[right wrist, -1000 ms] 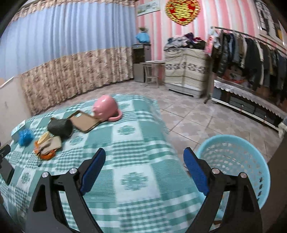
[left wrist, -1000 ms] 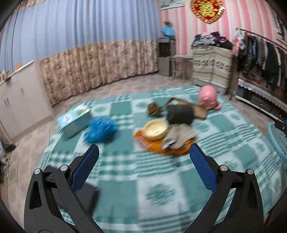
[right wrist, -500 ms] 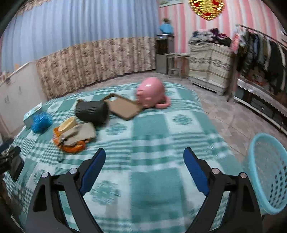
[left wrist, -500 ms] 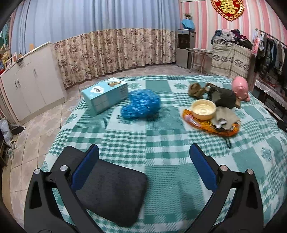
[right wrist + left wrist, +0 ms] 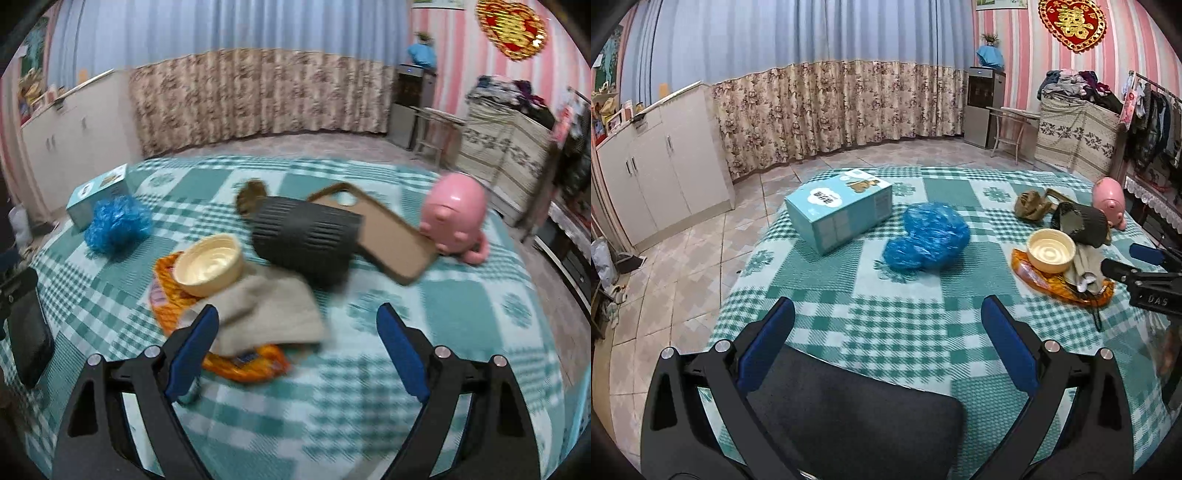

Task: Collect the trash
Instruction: 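Grasp the beige cloth with the right gripper while the left grasps the blue plastic bag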

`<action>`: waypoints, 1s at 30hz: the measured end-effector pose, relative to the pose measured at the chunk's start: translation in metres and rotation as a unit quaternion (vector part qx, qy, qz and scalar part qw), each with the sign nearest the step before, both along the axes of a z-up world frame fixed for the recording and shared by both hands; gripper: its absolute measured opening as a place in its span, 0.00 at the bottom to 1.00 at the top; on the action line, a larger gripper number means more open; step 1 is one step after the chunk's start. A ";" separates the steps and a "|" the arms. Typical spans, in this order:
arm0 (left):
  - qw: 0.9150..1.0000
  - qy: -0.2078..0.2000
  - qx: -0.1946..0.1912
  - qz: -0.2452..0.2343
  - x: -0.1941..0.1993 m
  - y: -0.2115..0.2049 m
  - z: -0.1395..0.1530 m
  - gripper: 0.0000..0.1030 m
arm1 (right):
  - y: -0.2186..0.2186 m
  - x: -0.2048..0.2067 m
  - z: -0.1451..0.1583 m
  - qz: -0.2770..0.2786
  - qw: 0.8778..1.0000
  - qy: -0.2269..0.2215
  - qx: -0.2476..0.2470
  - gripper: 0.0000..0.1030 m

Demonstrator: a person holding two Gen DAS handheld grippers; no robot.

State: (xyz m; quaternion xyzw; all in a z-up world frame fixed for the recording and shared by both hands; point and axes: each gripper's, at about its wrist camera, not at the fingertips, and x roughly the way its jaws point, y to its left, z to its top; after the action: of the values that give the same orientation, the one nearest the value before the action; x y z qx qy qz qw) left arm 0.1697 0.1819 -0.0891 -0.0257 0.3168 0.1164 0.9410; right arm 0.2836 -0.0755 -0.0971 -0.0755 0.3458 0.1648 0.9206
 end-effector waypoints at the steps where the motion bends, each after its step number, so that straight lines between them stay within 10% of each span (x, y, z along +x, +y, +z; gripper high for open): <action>1: 1.000 0.000 0.001 0.001 0.001 0.002 0.000 0.95 | 0.006 0.002 -0.001 0.010 1.000 0.004 0.001 0.74; 11: 1.000 0.003 -0.004 0.001 0.018 0.002 0.004 0.95 | 0.020 0.008 -0.012 0.063 0.996 0.049 0.026 0.01; 22: 1.000 0.005 -0.002 -0.004 0.032 -0.008 0.009 0.95 | -0.014 -0.003 0.007 0.016 0.998 0.045 0.052 0.04; 26: 1.000 0.001 0.011 0.000 0.027 -0.004 0.010 0.95 | 0.009 -0.008 0.002 0.022 0.998 0.038 0.033 0.57; 30: 1.000 -0.002 0.016 0.005 0.026 0.005 0.010 0.95 | 0.021 -0.009 -0.002 0.008 0.999 0.034 0.020 0.57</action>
State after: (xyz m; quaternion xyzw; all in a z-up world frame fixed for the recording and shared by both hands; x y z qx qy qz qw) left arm 0.1953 0.1867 -0.0791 -0.0125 0.3131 0.1262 0.9412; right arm 0.2748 -0.0543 -0.0992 -0.0544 0.3731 0.1817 0.9082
